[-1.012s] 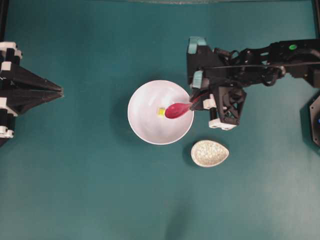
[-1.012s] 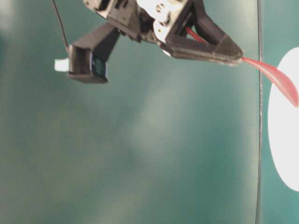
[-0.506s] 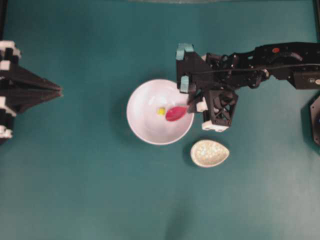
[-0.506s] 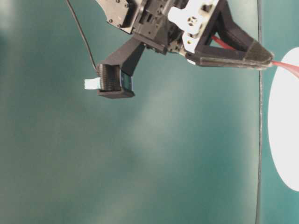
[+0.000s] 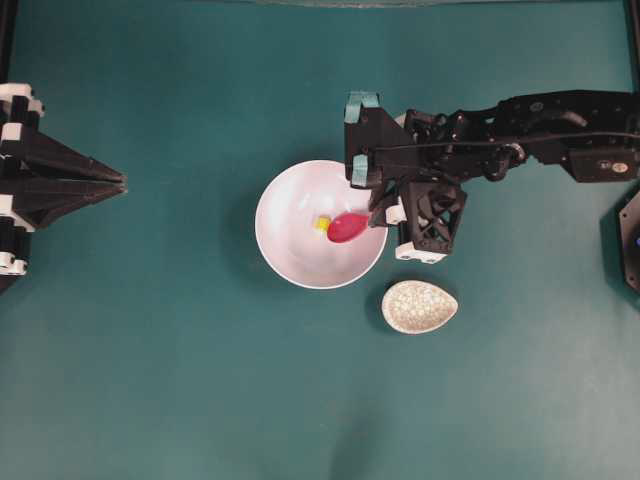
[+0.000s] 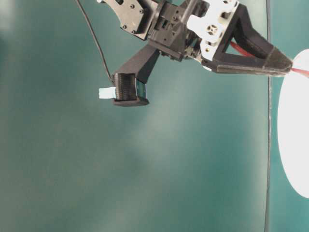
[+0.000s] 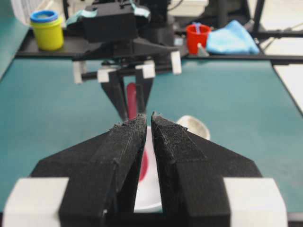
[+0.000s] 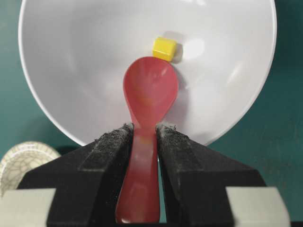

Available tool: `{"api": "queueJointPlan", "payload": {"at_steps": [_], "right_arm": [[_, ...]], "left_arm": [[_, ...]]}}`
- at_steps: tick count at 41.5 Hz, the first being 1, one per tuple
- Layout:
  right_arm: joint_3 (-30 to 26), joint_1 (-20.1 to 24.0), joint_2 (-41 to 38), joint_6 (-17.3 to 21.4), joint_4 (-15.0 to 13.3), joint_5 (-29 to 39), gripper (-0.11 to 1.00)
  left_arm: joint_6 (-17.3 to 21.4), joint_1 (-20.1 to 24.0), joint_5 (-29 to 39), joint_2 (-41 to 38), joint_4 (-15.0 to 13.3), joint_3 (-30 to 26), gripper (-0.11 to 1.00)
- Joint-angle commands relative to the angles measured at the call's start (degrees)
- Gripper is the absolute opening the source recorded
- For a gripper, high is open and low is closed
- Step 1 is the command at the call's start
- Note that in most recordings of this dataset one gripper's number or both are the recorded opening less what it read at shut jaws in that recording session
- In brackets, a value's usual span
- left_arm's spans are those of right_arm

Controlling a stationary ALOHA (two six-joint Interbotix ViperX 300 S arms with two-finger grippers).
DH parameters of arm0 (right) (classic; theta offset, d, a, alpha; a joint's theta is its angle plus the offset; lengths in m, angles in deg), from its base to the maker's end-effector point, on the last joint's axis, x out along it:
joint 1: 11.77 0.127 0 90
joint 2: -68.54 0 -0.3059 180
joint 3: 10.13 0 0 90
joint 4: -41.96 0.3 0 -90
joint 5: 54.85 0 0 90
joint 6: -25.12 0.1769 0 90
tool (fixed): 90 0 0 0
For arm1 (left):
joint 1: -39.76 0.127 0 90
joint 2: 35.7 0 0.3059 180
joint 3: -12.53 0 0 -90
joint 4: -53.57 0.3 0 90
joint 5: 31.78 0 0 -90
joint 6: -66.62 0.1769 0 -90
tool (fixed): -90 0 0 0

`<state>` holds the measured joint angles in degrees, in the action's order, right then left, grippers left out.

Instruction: Scoop the yellow hexagonal prism block from the bowl with a spoon using the right arm.

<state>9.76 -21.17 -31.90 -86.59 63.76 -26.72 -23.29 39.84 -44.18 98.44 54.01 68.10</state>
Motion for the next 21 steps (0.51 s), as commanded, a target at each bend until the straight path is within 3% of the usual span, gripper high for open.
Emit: {"api": "queueJointPlan", "payload": {"at_steps": [1,21], "right_arm": [[-1.49,-0.09,0.62,-0.09,0.00,-0.62,0.24],[-1.49,-0.09,-1.67,-0.18,0.00,-4.92,0.24]], "left_arm": [[0.09,0.00,-0.26,-0.26,0.18,-1.49,0.13],[0.09,0.00,-0.09,0.18,0.18,-1.49,0.13]]}}
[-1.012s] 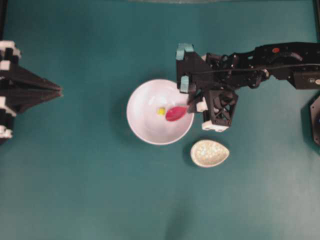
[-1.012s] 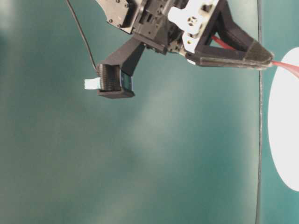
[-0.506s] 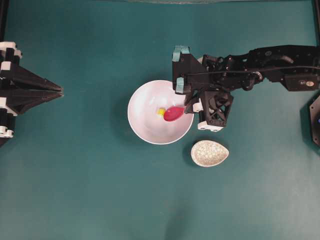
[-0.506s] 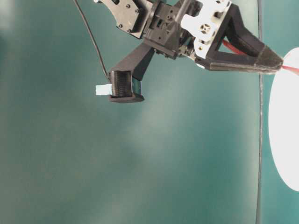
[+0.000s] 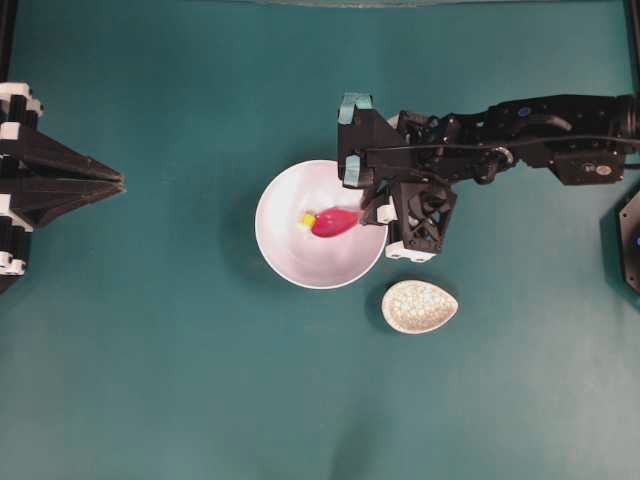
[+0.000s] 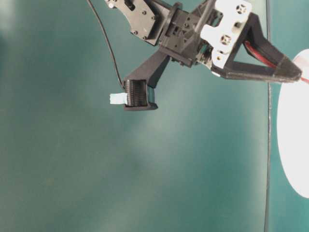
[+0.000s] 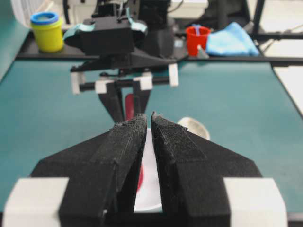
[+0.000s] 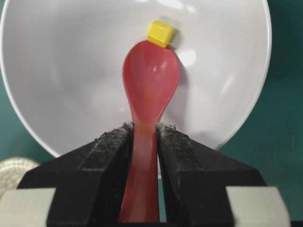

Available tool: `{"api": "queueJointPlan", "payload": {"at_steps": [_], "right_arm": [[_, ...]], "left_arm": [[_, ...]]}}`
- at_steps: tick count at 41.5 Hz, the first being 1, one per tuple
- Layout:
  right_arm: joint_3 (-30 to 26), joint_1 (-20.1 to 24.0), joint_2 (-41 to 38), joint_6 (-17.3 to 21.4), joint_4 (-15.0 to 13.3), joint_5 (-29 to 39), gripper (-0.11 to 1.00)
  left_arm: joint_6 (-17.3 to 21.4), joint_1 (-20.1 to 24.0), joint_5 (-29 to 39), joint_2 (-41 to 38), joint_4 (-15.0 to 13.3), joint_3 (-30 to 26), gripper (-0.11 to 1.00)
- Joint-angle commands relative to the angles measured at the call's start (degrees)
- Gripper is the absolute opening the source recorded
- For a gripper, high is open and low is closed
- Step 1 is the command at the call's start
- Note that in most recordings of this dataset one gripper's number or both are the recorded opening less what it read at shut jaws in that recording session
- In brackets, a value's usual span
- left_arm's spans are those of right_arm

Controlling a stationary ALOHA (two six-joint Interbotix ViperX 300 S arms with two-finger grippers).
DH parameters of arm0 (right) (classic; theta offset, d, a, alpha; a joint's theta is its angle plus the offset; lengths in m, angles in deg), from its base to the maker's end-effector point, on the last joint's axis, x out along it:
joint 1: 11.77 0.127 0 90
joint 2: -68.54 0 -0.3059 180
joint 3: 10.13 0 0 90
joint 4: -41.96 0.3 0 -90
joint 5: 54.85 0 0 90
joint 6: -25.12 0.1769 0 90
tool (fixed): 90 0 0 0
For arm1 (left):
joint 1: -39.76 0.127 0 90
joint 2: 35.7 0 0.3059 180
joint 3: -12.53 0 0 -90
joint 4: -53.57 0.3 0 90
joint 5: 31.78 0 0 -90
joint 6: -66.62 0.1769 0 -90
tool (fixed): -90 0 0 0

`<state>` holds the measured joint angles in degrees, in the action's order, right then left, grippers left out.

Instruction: Scoop the yellow hexagonal prism block from the bowl with a spoon using the right arm.

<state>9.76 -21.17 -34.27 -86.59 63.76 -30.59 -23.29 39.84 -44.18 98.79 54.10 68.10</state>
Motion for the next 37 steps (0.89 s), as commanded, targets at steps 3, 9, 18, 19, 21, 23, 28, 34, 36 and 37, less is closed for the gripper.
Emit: {"api": "queueJointPlan", "payload": {"at_steps": [3,9,18,19,21,23,28,34,36,37], "right_arm": [[-1.49,-0.09,0.53,-0.18,0.00,-1.67,0.24],[-1.49,0.26,-0.09,-0.26,0.00,-2.99,0.24],[-1.49,0.53,-1.14,-0.26,0.09,-4.83,0.24],[-1.49,0.53,-1.23,-0.26,0.18,-5.01,0.24],[-1.49,0.53,-1.32,-0.26,0.18,-5.27,0.24],[-1.49,0.62,-1.41,-0.26,0.18,-5.63,0.24],[-1.49,0.62,-1.49,-0.26,0.18,-6.24,0.24],[-1.32,0.62,-1.58,-0.26,0.18,-6.94,0.24],[-1.23,0.62,-1.58,-0.26,0.18,-7.03,0.24],[-1.23,0.70,-1.67,-0.26,0.18,-7.03,0.24]], "left_arm": [[0.09,0.00,-0.09,-0.18,0.09,-1.49,0.13],[0.09,0.00,-0.09,-0.09,0.00,-1.58,0.13],[0.00,0.00,-0.09,-0.09,0.09,-1.58,0.13],[0.00,0.00,-0.18,-0.09,0.09,-1.49,0.13],[0.00,0.00,-0.09,-0.09,0.09,-1.49,0.13],[0.00,0.00,-0.09,-0.09,0.09,-1.49,0.13],[0.00,0.00,-0.18,-0.09,0.09,-1.49,0.13],[0.00,0.00,-0.18,-0.09,0.00,-1.58,0.13],[0.00,0.00,-0.18,-0.09,0.09,-1.49,0.13],[0.00,0.00,-0.18,-0.09,0.09,-1.49,0.13]]}}
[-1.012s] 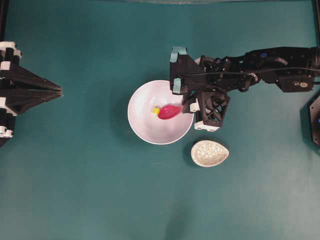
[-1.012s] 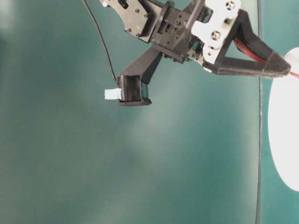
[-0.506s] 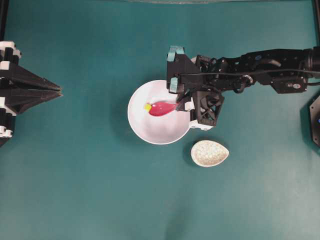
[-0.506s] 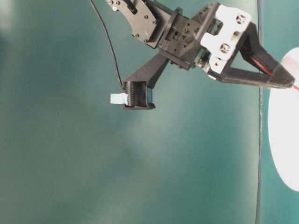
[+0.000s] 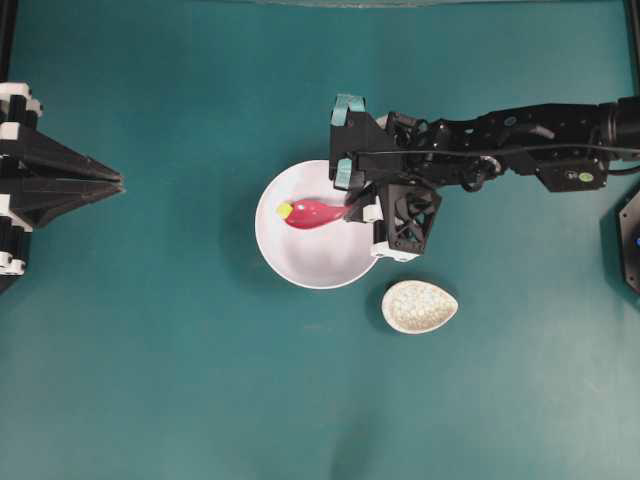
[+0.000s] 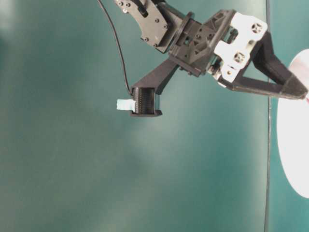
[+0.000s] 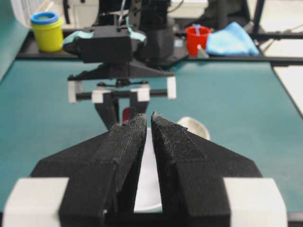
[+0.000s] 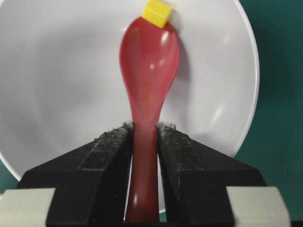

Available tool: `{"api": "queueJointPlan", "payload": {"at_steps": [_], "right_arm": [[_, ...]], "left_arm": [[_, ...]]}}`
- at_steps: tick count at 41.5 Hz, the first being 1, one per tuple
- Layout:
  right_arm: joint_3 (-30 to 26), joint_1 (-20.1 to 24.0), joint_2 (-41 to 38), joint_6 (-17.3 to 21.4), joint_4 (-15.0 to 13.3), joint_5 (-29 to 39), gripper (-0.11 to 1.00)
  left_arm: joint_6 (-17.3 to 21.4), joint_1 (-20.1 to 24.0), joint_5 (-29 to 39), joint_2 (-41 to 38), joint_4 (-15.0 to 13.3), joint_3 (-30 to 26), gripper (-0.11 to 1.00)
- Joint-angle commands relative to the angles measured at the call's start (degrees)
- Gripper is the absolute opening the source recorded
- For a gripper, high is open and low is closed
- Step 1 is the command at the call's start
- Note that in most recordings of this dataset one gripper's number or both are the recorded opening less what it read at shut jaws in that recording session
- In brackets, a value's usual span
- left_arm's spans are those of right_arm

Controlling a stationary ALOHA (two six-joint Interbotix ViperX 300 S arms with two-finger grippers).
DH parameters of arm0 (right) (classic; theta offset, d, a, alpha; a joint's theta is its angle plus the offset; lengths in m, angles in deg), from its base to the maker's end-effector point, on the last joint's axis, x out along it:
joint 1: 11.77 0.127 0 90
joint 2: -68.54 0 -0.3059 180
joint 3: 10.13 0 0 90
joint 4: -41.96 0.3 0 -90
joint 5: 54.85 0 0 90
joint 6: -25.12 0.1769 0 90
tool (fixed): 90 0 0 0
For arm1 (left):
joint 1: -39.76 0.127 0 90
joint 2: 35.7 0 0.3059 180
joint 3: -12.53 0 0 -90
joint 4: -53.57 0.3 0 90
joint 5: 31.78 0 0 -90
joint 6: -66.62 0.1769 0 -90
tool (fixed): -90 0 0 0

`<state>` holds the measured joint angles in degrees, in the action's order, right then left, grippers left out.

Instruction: Scoop the yellow hexagonal prism block from the bowl with a spoon using the right arm.

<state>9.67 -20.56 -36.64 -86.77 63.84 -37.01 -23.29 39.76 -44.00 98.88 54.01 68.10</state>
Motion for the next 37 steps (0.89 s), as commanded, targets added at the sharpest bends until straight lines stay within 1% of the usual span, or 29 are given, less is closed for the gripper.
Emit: {"api": "queueJointPlan", "payload": {"at_steps": [1,12,37], "right_arm": [[-1.05,0.09,0.62,-0.09,0.18,-0.62,0.24],[-0.88,0.53,-0.53,-0.09,0.18,-0.97,0.24],[0.09,1.14,-0.53,0.18,0.35,-1.49,0.24]], "left_arm": [[0.00,0.09,-0.35,-0.18,0.18,-1.58,0.13],[0.00,0.09,-0.35,-0.18,0.18,-1.58,0.13],[0.00,0.09,-0.53,-0.18,0.18,-1.58,0.13]]}}
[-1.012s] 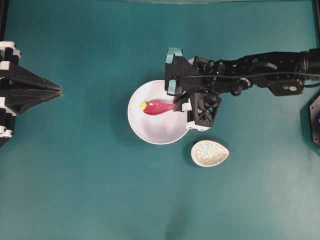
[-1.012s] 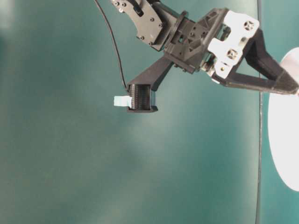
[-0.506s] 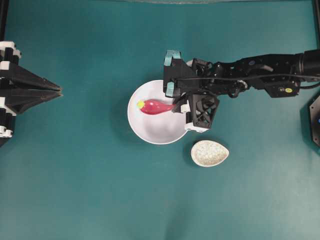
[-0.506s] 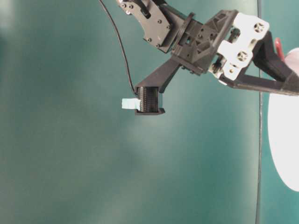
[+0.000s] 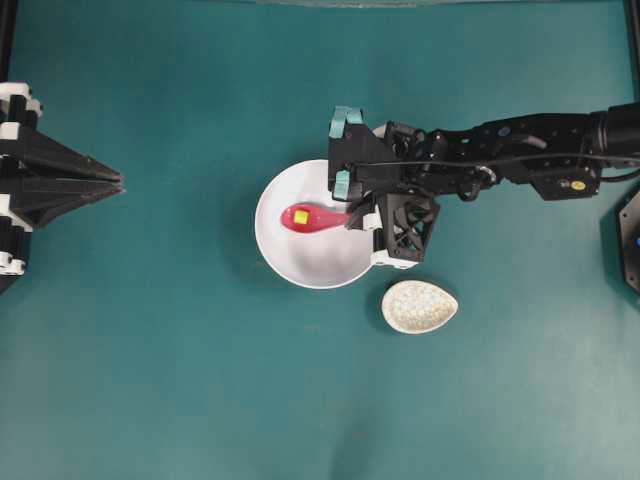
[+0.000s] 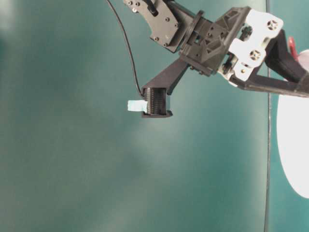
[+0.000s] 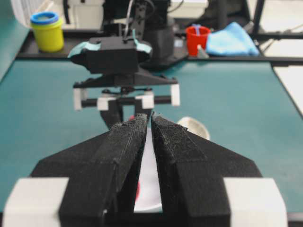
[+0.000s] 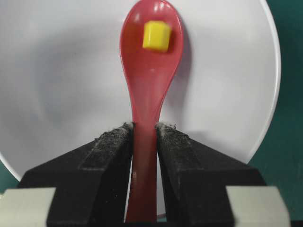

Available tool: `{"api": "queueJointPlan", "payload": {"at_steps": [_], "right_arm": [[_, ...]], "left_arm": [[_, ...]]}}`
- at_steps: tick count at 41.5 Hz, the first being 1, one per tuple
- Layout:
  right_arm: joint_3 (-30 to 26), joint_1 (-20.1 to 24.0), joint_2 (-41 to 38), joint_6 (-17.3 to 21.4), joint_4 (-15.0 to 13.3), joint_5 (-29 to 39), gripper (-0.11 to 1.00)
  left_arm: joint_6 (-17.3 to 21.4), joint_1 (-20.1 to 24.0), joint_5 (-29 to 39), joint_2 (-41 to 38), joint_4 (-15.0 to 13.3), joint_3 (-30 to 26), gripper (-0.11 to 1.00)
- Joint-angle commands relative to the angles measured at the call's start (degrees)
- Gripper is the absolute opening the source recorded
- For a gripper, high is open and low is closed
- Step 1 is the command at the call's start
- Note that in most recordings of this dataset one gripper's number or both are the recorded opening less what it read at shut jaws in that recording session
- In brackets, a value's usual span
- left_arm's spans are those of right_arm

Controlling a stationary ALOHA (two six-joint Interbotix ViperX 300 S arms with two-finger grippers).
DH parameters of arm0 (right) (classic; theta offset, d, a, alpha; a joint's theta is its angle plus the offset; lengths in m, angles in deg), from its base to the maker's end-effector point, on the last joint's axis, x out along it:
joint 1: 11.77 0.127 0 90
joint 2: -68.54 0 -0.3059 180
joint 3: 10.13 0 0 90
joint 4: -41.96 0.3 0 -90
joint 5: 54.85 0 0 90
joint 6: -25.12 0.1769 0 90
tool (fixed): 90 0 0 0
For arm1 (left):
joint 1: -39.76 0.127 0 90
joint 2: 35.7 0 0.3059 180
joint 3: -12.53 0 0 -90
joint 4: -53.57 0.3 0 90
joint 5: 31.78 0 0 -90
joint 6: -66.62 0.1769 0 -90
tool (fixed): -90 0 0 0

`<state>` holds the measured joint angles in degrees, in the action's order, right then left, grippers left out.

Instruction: Scoop the yellow hexagonal prism block from the bowl with a spoon using the right arm.

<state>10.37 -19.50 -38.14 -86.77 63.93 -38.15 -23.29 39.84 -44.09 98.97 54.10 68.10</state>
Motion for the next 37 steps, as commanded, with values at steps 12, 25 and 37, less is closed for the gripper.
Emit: {"api": "queueJointPlan", "payload": {"at_steps": [12,25,37], "right_arm": [[-1.05,0.09,3.16,-0.18,0.00,-0.09,0.24],[-2.20,-0.18,9.14,-0.09,-1.32,4.13,0.24],[-3.78,-0.53,16.35,0.09,-4.83,8.35,0.24]], "left_arm": [[-0.09,0.09,-0.35,-0.26,0.09,-1.58,0.13],[-0.09,0.00,-0.26,-0.26,0.09,-1.58,0.13],[-0.18,0.00,-0.26,-0.26,0.09,-1.58,0.13]]}}
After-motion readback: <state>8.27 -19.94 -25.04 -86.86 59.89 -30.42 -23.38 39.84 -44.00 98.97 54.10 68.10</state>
